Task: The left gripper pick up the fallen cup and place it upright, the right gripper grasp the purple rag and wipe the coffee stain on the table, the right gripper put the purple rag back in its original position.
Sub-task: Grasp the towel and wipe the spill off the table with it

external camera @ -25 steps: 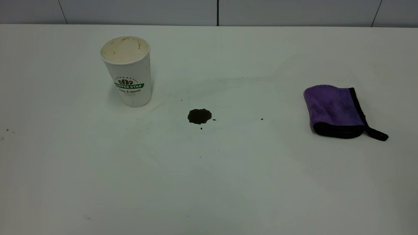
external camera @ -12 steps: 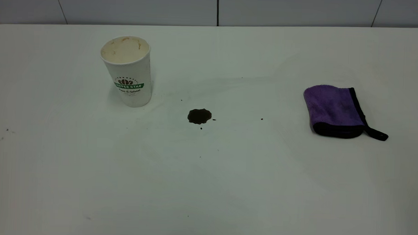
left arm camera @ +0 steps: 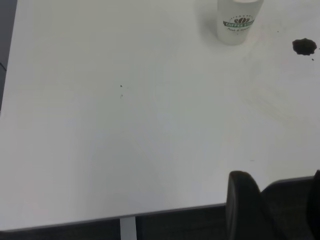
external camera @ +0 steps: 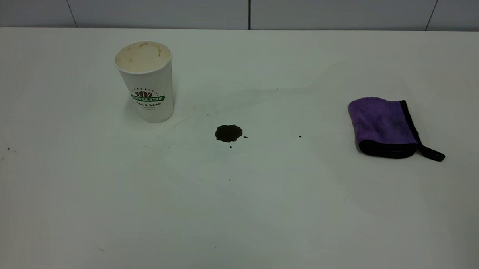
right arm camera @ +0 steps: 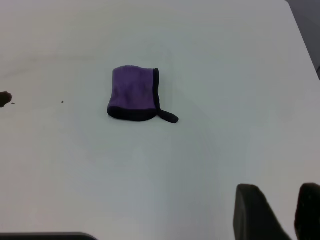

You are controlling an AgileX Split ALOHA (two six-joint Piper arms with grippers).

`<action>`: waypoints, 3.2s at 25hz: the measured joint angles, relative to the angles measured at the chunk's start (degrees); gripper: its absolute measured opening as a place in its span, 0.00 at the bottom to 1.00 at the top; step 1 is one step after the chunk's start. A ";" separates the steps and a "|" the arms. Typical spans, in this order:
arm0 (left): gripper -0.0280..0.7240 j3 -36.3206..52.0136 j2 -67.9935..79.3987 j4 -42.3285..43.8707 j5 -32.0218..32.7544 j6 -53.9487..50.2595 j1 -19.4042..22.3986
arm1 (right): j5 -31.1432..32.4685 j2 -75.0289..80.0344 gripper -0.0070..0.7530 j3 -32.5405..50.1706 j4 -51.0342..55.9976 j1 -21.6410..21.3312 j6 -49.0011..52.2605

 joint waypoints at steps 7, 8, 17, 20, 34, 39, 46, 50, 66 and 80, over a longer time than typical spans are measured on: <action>0.49 0.02 0.00 0.00 -0.05 0.00 0.00 | 0.00 0.00 0.32 0.00 0.00 0.00 0.00; 0.49 0.02 0.00 0.00 -0.05 0.00 0.00 | 0.00 0.00 0.32 0.00 0.00 0.00 0.00; 0.49 0.02 0.00 0.00 -0.07 0.00 0.00 | 0.00 0.00 0.32 0.00 0.29 0.00 0.00; 0.49 0.02 0.00 0.00 -0.07 0.00 0.00 | 0.00 0.00 0.32 0.00 0.28 0.00 1.89; 0.49 0.02 0.00 0.00 -0.07 0.00 0.00 | -12.49 38.97 0.94 -12.13 0.68 0.00 -1.44; 0.49 0.02 0.00 0.00 -0.07 0.00 0.00 | -26.66 59.20 0.97 -12.64 2.85 0.09 -5.40; 0.49 0.02 0.00 0.00 -0.07 -0.09 0.00 | -39.41 86.24 0.97 -18.33 5.83 4.69 -8.51; 0.49 0.02 0.00 0.00 -0.07 -0.09 0.00 | -40.77 102.45 0.97 -26.74 5.83 7.37 -8.51; 0.49 0.02 0.00 0.00 -0.07 -0.11 0.00 | -36.01 139.42 0.94 -57.84 5.11 10.57 -10.31; 0.49 0.02 0.00 0.00 -0.07 -0.11 0.00 | -32.77 146.75 0.37 -66.06 4.56 10.92 -10.41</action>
